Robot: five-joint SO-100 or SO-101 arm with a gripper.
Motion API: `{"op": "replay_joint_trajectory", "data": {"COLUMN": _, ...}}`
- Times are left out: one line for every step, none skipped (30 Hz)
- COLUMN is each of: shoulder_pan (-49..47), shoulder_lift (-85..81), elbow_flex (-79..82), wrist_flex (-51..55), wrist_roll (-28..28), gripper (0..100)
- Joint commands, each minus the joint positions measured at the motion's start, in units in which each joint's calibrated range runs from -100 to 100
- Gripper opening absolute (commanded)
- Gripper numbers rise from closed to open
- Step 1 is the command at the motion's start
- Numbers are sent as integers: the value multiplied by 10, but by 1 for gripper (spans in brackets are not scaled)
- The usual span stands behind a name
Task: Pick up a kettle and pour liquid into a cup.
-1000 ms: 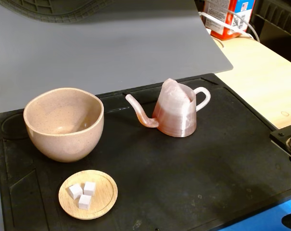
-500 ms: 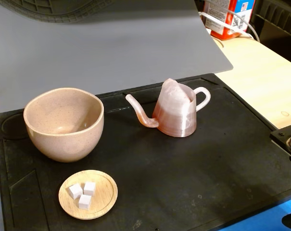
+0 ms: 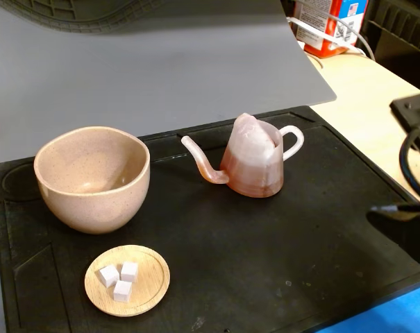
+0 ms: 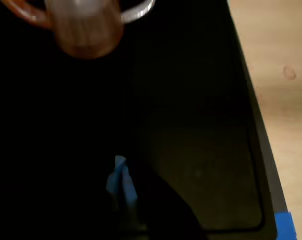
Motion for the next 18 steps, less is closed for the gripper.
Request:
{"op": "replay_joint_trajectory", "data": {"shoulder_pan": 6, "shoulder_lift": 89, "elbow_flex": -54, "wrist_flex": -100, "wrist_roll": 3, "gripper": 2}}
{"op": "replay_joint_trajectory", "data": {"shoulder_pan": 17, "shoulder_lift": 125, "elbow_flex": -78, "wrist_flex": -127, "wrist_roll": 4, "gripper": 8}}
{"op": "replay_joint_trajectory", "data": {"shoulder_pan": 20, "shoulder_lift": 136, "elbow_flex": -86, "wrist_flex": -136, "wrist_roll": 4, "gripper": 10}}
{"op": "replay_joint_trajectory", "data": {"shoulder_pan": 24, "shoulder_lift": 182, "elbow_flex": -116, "wrist_flex": -167, "wrist_roll": 4, "gripper": 11}}
{"op": "replay_joint_trajectory", "data": {"shoulder_pan": 24, "shoulder_lift": 212, "elbow_flex": -129, "wrist_flex": -196, "wrist_roll": 4, "gripper": 12}}
{"op": "replay_joint_trajectory", "data": {"shoulder_pan": 24, "shoulder_lift": 240, "elbow_flex": -134, "wrist_flex": -227, "wrist_roll": 4, "gripper": 12}}
{"op": "replay_joint_trajectory", "data": {"shoulder_pan": 24, "shoulder_lift": 259, "elbow_flex": -134, "wrist_flex": -252, "wrist_roll": 4, "gripper": 12}}
{"op": "replay_joint_trajectory", "data": {"shoulder_pan": 24, "shoulder_lift": 289, "elbow_flex": -134, "wrist_flex": -285, "wrist_roll": 5, "gripper": 12}}
{"op": "replay_joint_trajectory", "data": {"shoulder_pan": 24, "shoulder_lift": 333, "elbow_flex": -134, "wrist_flex": -342, "wrist_roll": 29, "gripper": 12}}
{"op": "replay_joint_trajectory", "data": {"shoulder_pan": 25, "shoulder_lift": 360, "elbow_flex": -134, "wrist_flex": -374, "wrist_roll": 52, "gripper": 12}}
{"op": "replay_joint_trajectory", "data": {"shoulder_pan": 25, "shoulder_lift": 375, "elbow_flex": -134, "wrist_flex": -390, "wrist_roll": 60, "gripper": 12}}
{"op": "replay_joint_trajectory", "data": {"shoulder_pan": 25, "shoulder_lift": 388, "elbow_flex": -134, "wrist_flex": -401, "wrist_roll": 65, "gripper": 12}}
{"op": "replay_joint_trajectory", "data": {"shoulder_pan": 25, "shoulder_lift": 405, "elbow_flex": -135, "wrist_flex": -422, "wrist_roll": 80, "gripper": 12}}
{"op": "replay_joint_trajectory", "data": {"shoulder_pan": 25, "shoulder_lift": 427, "elbow_flex": -148, "wrist_flex": -430, "wrist_roll": 96, "gripper": 12}}
{"op": "replay_joint_trajectory", "data": {"shoulder_pan": 25, "shoulder_lift": 453, "elbow_flex": -177, "wrist_flex": -432, "wrist_roll": 102, "gripper": 12}}
{"op": "replay_joint_trajectory", "data": {"shoulder_pan": 25, "shoulder_lift": 479, "elbow_flex": -210, "wrist_flex": -432, "wrist_roll": 102, "gripper": 12}}
{"op": "replay_joint_trajectory", "data": {"shoulder_pan": 25, "shoulder_lift": 500, "elbow_flex": -234, "wrist_flex": -432, "wrist_roll": 102, "gripper": 12}}
{"op": "replay_joint_trajectory", "data": {"shoulder_pan": 25, "shoulder_lift": 515, "elbow_flex": -247, "wrist_flex": -432, "wrist_roll": 106, "gripper": 17}}
